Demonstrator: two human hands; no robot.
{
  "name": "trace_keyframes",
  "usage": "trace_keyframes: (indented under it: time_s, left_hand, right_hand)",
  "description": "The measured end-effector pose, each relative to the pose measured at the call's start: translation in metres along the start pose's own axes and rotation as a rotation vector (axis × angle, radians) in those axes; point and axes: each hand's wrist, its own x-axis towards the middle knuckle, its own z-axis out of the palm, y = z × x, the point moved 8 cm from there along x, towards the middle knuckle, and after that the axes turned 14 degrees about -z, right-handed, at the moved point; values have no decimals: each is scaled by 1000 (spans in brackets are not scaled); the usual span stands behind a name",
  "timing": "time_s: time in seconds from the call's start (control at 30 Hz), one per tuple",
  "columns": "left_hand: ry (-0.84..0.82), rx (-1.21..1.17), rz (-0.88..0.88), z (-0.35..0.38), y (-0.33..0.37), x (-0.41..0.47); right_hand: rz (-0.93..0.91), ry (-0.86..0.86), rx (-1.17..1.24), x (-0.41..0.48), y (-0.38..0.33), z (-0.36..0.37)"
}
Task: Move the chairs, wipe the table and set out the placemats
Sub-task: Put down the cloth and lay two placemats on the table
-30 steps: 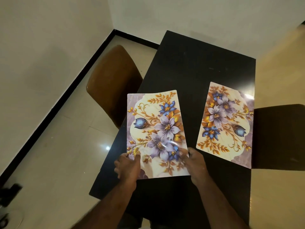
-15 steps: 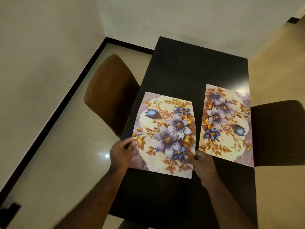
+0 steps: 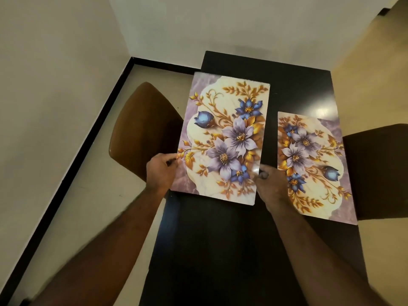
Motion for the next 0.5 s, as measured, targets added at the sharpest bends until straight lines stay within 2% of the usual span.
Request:
trace_keyframes:
  time_s: [0.2, 0.5]
  left_hand:
    - [-49, 65, -128, 29, -33, 27]
    - [-29, 89, -85, 42, -44, 38]
  right_hand:
    - [83, -51, -59, 14, 31, 37]
    - [126, -56, -141, 17, 51, 50]
